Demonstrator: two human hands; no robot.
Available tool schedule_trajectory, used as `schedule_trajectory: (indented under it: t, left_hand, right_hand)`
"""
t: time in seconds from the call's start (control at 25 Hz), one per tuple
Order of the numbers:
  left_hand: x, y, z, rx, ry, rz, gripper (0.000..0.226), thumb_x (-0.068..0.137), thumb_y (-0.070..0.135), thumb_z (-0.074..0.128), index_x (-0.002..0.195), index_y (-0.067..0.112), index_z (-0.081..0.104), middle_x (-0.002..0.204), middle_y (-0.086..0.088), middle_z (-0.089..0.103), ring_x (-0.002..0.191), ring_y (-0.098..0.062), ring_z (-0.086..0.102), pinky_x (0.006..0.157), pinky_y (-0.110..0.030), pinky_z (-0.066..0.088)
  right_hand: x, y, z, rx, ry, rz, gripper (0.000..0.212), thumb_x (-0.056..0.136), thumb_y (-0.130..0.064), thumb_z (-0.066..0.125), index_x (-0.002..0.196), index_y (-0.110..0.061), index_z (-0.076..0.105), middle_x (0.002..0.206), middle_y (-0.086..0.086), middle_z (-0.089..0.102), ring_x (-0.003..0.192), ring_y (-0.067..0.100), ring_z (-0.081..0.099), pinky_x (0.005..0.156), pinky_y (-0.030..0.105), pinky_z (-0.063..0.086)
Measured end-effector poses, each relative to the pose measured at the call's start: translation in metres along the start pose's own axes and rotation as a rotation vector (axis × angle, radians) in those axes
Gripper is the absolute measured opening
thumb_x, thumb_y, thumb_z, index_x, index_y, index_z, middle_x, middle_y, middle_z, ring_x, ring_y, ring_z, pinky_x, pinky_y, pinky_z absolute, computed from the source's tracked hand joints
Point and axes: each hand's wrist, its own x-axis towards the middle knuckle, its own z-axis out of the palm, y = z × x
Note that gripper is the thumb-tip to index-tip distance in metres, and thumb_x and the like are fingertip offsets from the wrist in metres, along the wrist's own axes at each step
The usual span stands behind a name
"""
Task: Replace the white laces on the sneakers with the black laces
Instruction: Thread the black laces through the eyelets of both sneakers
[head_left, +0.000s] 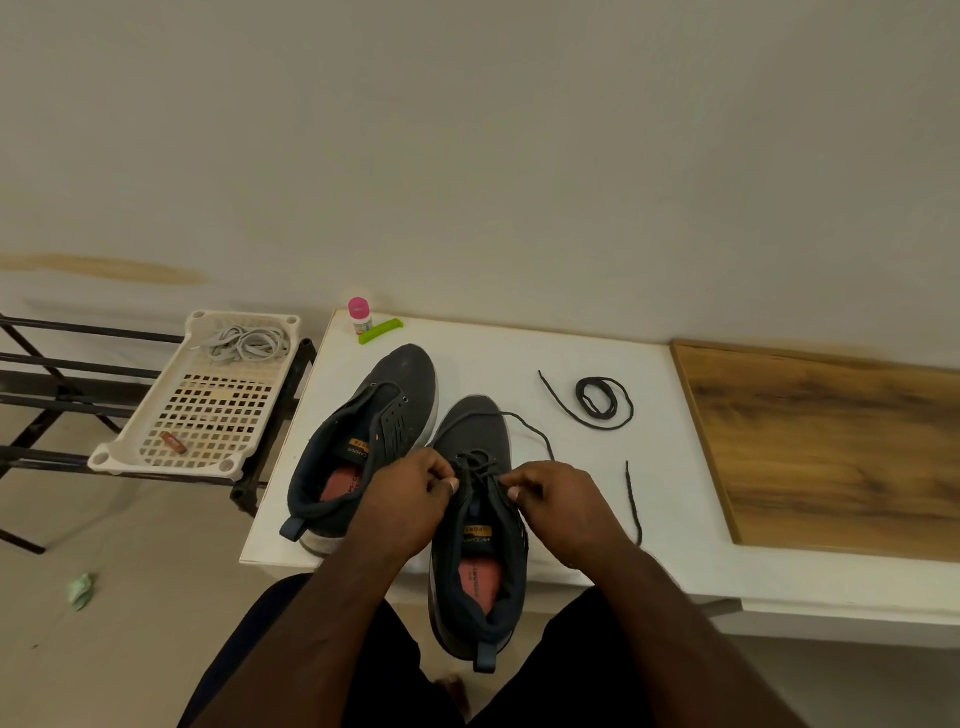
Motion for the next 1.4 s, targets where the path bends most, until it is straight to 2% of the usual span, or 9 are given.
schedule_trajectory:
  t: [0.16,0.4,0.56,0.76,0.88,1.0,1.2,1.32,1.4]
  left_hand:
    - [0.003,-0.002,-0.007,0.024,0.040,0.010,0.012,0.097,0.020,0.055,0.092,0.023,0.065,0.085,0.011,0.063,0.074,0.003,0.054,0.061,-0.007,0.031]
    - [0.001,-0.001,-0.003,-0.011,-0.020,-0.016,0.007,0.096,0.027,0.059,0.094,0.026,0.066,0.086,0.014,0.064,0.079,0.002,0.056,0.064,-0.010,0.036]
    - [0.000,-0.001,-0.001,-0.043,0.011,-0.051,0.010,0.096,0.025,0.059,0.087,0.023,0.062,0.082,0.004,0.067,0.077,-0.006,0.061,0.063,-0.015,0.041]
    - [0.001,0.000,-0.001,-0.057,-0.014,-0.086,0.012,0.096,0.023,0.057,0.085,0.021,0.060,0.079,0.001,0.066,0.076,-0.012,0.063,0.064,-0.019,0.044]
    - [-0.001,0.001,-0.005,-0.067,-0.005,-0.075,0.008,0.095,0.023,0.060,0.087,0.023,0.060,0.089,0.005,0.065,0.084,-0.011,0.062,0.069,-0.021,0.046]
    - [-0.008,0.012,-0.008,-0.017,0.135,0.043,0.009,0.093,0.026,0.063,0.102,0.026,0.061,0.110,0.009,0.048,0.084,-0.001,0.053,0.078,-0.020,0.039]
    - [-0.034,0.033,0.016,0.044,-0.151,0.299,0.036,0.095,0.028,0.056,0.130,0.038,0.057,0.117,0.011,0.051,0.103,-0.003,0.051,0.088,-0.016,0.036]
    - [-0.034,0.027,0.021,0.109,-0.113,0.276,0.035,0.099,0.029,0.052,0.133,0.031,0.057,0.124,0.006,0.049,0.111,-0.010,0.051,0.091,-0.016,0.035]
    - [-0.034,0.026,0.022,0.140,-0.105,0.274,0.036,0.101,0.031,0.049,0.136,0.028,0.055,0.127,0.003,0.048,0.114,-0.012,0.051,0.093,-0.018,0.035]
  right_hand:
    - [0.003,0.008,-0.002,-0.227,-0.112,0.047,0.048,0.097,-0.002,0.050,0.131,-0.034,0.063,0.107,0.000,0.058,0.095,0.013,0.058,0.082,0.021,0.042]
    - [-0.004,0.001,0.000,0.062,0.009,0.000,0.029,0.099,-0.015,0.056,0.123,-0.025,0.070,0.115,-0.008,0.068,0.105,0.006,0.060,0.085,0.009,0.040]
    - [0.000,-0.004,0.003,-0.050,-0.016,0.011,0.031,0.100,-0.013,0.051,0.122,-0.024,0.069,0.115,-0.001,0.068,0.106,0.015,0.062,0.090,0.022,0.045]
    - [0.000,0.003,0.002,-0.338,-0.067,-0.020,0.034,0.100,-0.014,0.048,0.131,-0.024,0.061,0.116,0.003,0.057,0.105,0.019,0.056,0.083,0.023,0.041]
    - [-0.004,0.002,0.003,-0.151,0.025,0.048,0.026,0.100,-0.016,0.044,0.113,-0.019,0.067,0.106,0.001,0.060,0.098,0.017,0.057,0.083,0.026,0.044]
    - [-0.008,-0.002,0.005,0.025,0.093,0.079,0.019,0.099,-0.015,0.045,0.097,-0.014,0.064,0.096,-0.001,0.064,0.089,0.015,0.058,0.079,0.028,0.048]
    - [-0.009,0.001,0.009,0.292,0.075,0.198,0.017,0.101,-0.022,0.044,0.090,-0.018,0.056,0.087,0.002,0.068,0.080,0.020,0.069,0.079,0.044,0.058]
    - [-0.010,0.000,0.004,0.589,0.155,0.267,0.016,0.103,-0.018,0.043,0.092,-0.014,0.055,0.090,0.003,0.070,0.083,0.020,0.072,0.076,0.044,0.062]
    - [-0.012,-0.001,-0.002,0.637,0.263,0.234,0.015,0.103,-0.016,0.045,0.093,-0.015,0.057,0.090,0.000,0.070,0.085,0.016,0.070,0.073,0.037,0.062]
